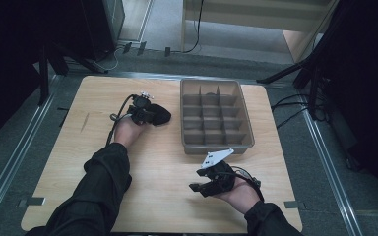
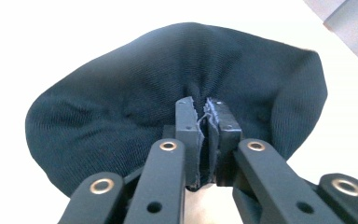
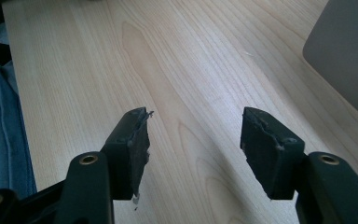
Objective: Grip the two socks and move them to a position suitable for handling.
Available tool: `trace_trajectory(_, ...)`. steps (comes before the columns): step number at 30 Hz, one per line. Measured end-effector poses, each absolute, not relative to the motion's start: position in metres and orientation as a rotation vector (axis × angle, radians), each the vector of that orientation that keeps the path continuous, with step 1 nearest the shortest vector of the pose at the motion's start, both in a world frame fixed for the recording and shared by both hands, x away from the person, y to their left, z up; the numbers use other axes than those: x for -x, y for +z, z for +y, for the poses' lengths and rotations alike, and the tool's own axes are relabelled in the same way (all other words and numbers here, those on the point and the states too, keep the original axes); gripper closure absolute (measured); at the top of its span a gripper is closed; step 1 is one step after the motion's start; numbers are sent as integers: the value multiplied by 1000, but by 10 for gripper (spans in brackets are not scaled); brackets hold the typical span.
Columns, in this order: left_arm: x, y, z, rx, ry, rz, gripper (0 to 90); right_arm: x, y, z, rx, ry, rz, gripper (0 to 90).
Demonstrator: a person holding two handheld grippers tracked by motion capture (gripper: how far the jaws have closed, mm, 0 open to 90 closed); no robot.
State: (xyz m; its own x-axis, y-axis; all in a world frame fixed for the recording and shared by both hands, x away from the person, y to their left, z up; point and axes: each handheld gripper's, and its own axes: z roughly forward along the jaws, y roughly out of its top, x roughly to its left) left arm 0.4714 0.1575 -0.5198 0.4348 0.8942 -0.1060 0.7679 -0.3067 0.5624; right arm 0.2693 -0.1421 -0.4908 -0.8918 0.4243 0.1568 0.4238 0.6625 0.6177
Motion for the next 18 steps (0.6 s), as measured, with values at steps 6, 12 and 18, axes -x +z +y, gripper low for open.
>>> trace_trajectory(6,-456,-480,165,-2139,226,1355,847,-271,-491,-144,-744,1070,2855,421)
trace_trajectory(12,-421,-440,174,-2165,270,1258,848,-270,-491,-142,-736,1069,2855,421)
trace_trajectory(18,-385,-426,193,-2139,272,1239,847,-270,-492,-139,-729,1053,2860,421)
